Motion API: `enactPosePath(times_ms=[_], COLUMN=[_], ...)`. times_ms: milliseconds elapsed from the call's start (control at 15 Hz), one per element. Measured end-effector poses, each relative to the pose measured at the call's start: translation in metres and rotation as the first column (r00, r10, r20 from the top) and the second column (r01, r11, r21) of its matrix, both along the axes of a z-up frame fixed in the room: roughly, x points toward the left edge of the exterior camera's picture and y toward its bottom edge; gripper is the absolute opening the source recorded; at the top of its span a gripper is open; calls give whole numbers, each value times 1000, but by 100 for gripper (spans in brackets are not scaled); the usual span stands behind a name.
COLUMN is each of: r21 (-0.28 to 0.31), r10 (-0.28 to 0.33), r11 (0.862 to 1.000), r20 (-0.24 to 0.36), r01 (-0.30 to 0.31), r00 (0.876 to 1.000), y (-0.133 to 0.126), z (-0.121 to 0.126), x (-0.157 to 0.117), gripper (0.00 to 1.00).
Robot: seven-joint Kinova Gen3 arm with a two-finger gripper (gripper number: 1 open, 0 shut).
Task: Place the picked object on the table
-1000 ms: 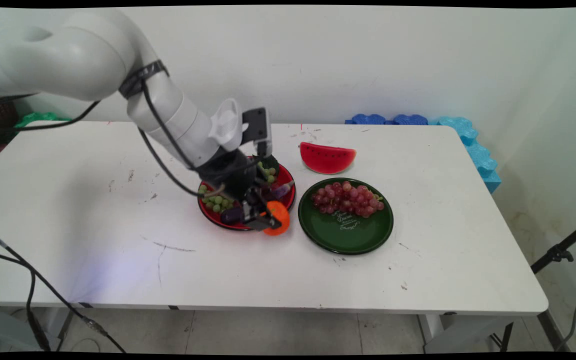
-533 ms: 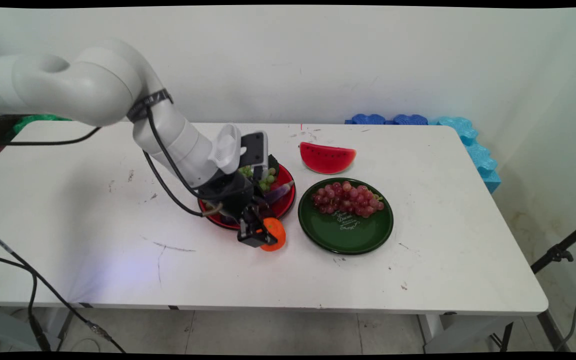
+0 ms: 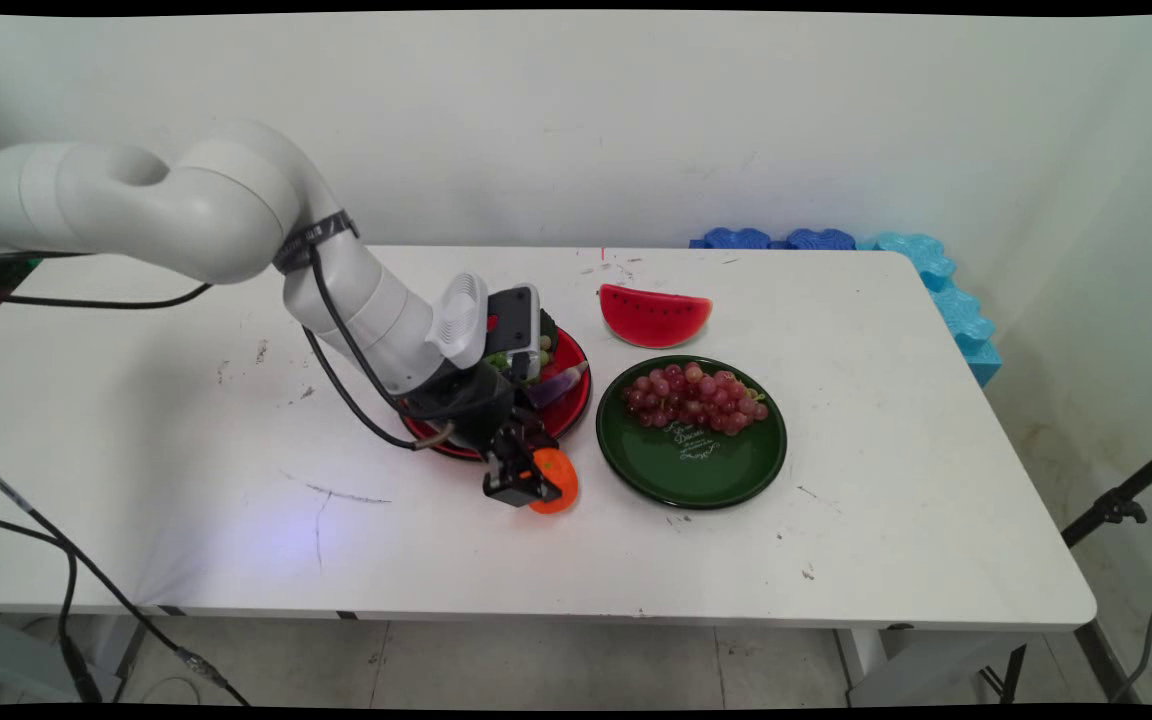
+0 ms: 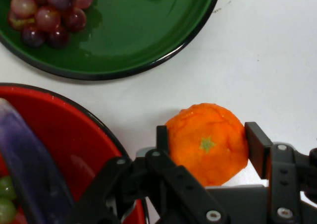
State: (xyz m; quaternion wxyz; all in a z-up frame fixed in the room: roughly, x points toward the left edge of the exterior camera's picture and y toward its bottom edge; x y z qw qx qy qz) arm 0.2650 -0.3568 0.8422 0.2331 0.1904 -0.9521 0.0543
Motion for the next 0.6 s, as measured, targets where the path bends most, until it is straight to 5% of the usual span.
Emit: enactPosePath(times_ms=[267,333,600], r21=[-6,-7,-13], r10=[2,2,-5], r11=[1000,1000,1000], r20=[-11,-13,-26], r01=[-2,-2,4], r00=[1000,1000,1000], y=[-2,-2,-2], z=[-7,-8,-9], x=[1,1,2], gripper=[0,100,100])
